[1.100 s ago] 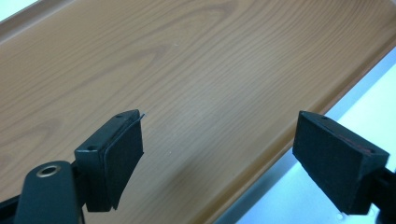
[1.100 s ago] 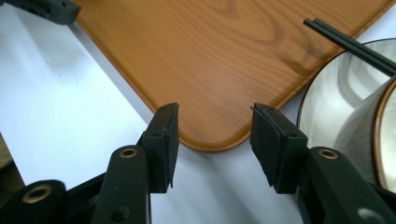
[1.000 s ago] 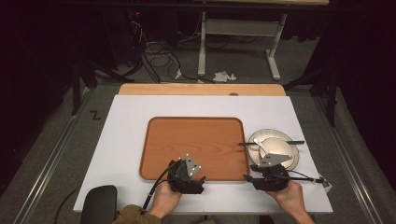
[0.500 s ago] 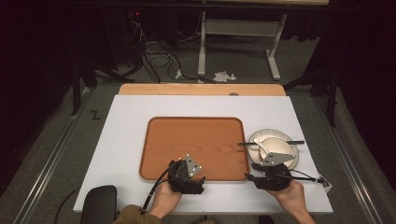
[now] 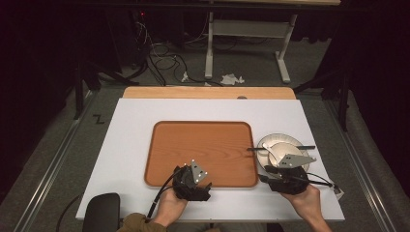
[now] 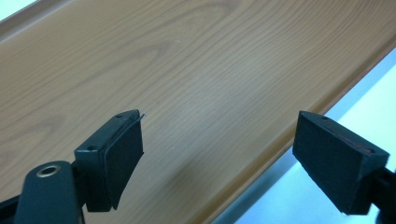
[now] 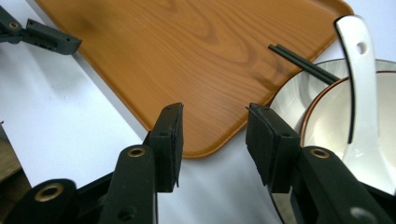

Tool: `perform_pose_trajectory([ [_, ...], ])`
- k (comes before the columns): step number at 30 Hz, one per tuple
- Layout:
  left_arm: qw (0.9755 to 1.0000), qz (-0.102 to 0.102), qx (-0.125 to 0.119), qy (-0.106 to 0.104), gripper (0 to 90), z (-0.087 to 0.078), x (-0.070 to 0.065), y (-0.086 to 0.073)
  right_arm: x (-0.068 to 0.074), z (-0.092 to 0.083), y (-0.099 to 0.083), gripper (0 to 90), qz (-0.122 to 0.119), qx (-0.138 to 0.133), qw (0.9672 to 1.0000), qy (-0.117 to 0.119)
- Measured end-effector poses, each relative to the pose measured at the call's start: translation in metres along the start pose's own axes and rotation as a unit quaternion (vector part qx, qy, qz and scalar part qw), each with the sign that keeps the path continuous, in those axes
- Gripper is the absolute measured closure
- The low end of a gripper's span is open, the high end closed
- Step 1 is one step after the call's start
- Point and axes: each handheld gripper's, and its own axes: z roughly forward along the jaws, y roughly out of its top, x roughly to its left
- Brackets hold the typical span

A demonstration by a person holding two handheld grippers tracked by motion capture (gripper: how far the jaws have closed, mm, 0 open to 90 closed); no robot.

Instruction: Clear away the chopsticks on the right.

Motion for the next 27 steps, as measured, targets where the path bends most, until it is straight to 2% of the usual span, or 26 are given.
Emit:
perform_pose_trajectory([
  [5, 1.0000, -0.008, 0.000, 0.003, 16.5, 0.000, 0.003, -0.001, -0.003, -0.002, 0.002, 60.1, -0.002, 0.001, 1.0000, -0.004],
  [8, 1.0000, -0.009, 0.001, 0.003, 16.5, -0.001, 0.003, -0.001, -0.006, -0.005, 0.004, 60.9, -0.002, -0.007, 0.9999, -0.007],
  [14, 0.9999, -0.013, 0.000, 0.006, 16.5, -0.003, 0.004, -0.003, -0.015, -0.014, 0.006, 63.7, -0.001, -0.016, 0.9996, -0.023],
  [18, 0.9999, -0.014, 0.002, 0.010, 16.5, -0.005, 0.004, -0.005, -0.023, -0.023, 0.007, 66.9, 0.008, -0.025, 0.9990, -0.035],
  [19, 0.9998, -0.016, 0.004, 0.011, 16.5, -0.005, 0.005, -0.006, -0.029, -0.029, 0.007, 68.1, 0.011, -0.032, 0.9985, -0.043],
  [20, 0.9998, -0.016, 0.004, 0.011, 16.5, -0.005, 0.005, -0.006, -0.029, -0.029, 0.007, 68.1, 0.011, -0.032, 0.9985, -0.043],
  [21, 0.9995, -0.024, 0.003, 0.019, 16.5, -0.008, 0.008, -0.009, -0.038, -0.036, 0.007, 69.0, 0.022, -0.044, 0.9976, -0.050],
  [22, 0.9995, -0.024, 0.003, 0.019, 16.5, -0.008, 0.008, -0.009, -0.038, -0.036, 0.007, 69.0, 0.022, -0.044, 0.9976, -0.050],
  [23, 0.9994, -0.027, 0.002, 0.022, 16.5, -0.010, 0.009, -0.010, -0.047, -0.042, 0.007, 69.8, 0.033, -0.051, 0.9964, -0.059],
  [27, 0.9986, -0.040, -0.001, 0.034, 16.5, -0.016, 0.012, -0.015, -0.068, -0.047, 0.006, 71.1, 0.049, -0.053, 0.9943, -0.079],
])
